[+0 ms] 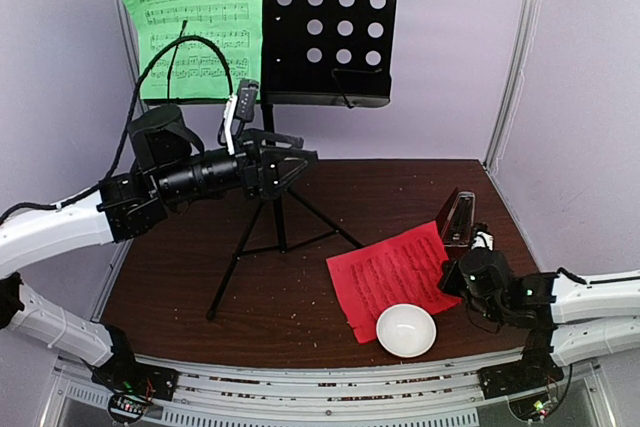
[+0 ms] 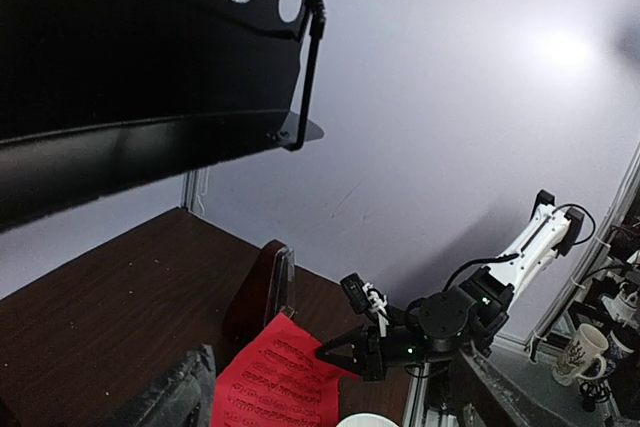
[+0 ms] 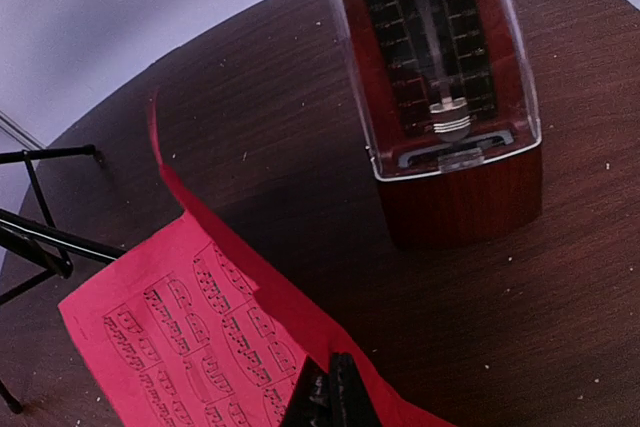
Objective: Pack up the instrument practice props
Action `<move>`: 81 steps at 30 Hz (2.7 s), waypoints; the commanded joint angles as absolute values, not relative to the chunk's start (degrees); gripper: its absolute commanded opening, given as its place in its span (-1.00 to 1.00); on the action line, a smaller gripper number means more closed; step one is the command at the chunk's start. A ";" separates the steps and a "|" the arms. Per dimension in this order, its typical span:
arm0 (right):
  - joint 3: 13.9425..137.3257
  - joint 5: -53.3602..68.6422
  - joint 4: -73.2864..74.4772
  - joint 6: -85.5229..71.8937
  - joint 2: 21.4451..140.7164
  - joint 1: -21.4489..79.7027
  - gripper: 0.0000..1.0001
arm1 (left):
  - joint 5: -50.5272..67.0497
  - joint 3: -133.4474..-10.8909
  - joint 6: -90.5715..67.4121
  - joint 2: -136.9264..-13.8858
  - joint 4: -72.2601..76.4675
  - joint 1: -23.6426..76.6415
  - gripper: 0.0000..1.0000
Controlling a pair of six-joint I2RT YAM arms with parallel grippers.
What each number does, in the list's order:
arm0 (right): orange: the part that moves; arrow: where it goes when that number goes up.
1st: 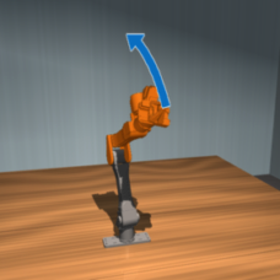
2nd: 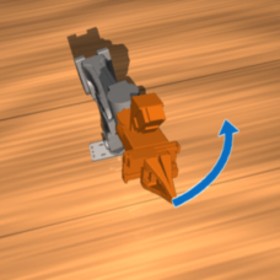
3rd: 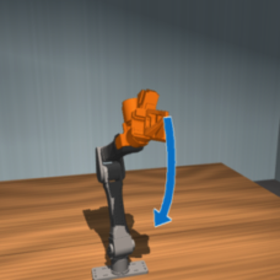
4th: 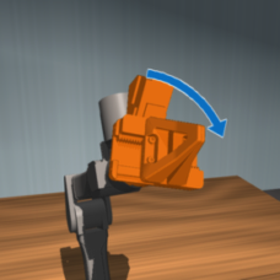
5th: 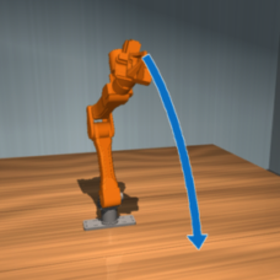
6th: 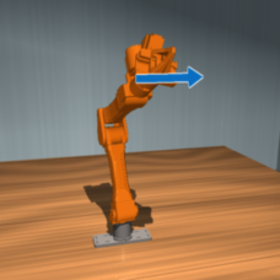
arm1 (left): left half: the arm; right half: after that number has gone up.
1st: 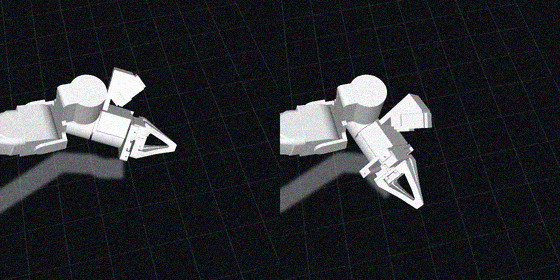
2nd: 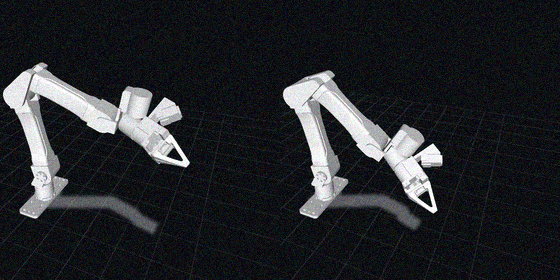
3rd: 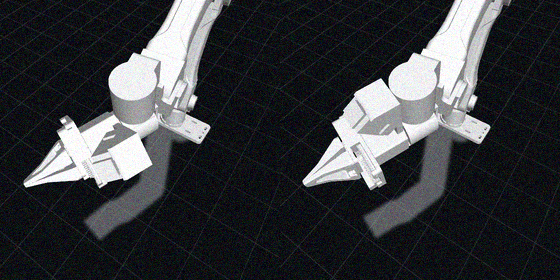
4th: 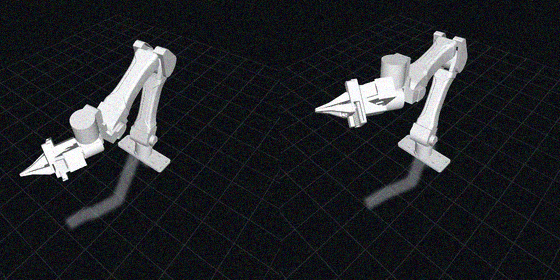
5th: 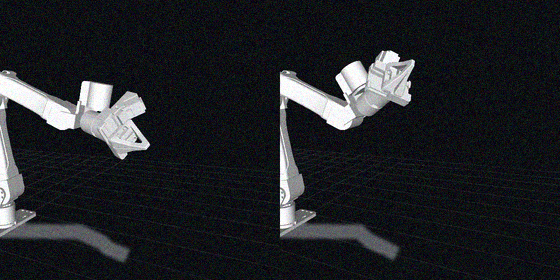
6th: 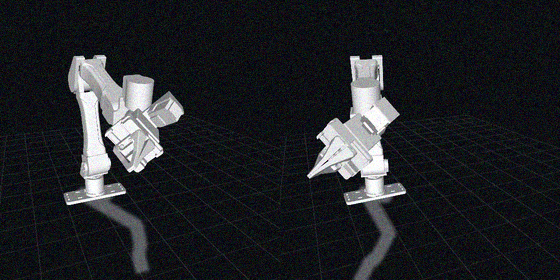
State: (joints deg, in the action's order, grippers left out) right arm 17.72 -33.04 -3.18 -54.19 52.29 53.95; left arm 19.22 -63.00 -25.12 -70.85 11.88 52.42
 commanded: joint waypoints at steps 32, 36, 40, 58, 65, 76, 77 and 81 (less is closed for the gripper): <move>23.36 -36.85 5.55 -52.57 51.98 53.74 -0.09 | 15.19 -34.48 -30.60 -55.60 8.56 39.09 0.77; 21.36 -34.99 1.68 -50.41 44.77 53.73 0.15 | 14.59 -33.10 -30.17 -55.42 7.74 36.51 0.77; 18.79 -30.28 -4.51 -46.53 37.76 53.77 0.39 | 15.38 -32.92 -29.19 -57.84 8.06 33.38 0.78; 14.34 -20.21 -18.20 -42.25 31.71 53.70 0.72 | 28.68 -36.79 -29.31 -73.36 20.13 29.31 -0.19; 15.57 -17.65 -20.89 -41.41 36.66 53.68 0.72 | 29.93 -39.22 -27.14 -76.68 20.11 29.40 -0.69; 17.10 -15.73 -23.32 -39.48 41.27 53.68 0.75 | 18.44 -36.72 -28.91 -74.28 22.86 29.39 -1.00; 17.33 -15.67 -23.56 -39.39 41.75 53.62 0.76 | 18.24 -36.54 -30.15 -74.61 24.59 29.41 -1.00; 17.61 -14.72 -25.35 -39.23 43.51 53.64 0.76 | 17.68 -37.38 -32.80 -76.51 29.08 30.18 -1.00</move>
State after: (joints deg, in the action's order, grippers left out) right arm 15.81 -15.99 -22.13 -40.29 42.35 53.95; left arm 22.04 -36.40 -26.13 -76.18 18.59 30.37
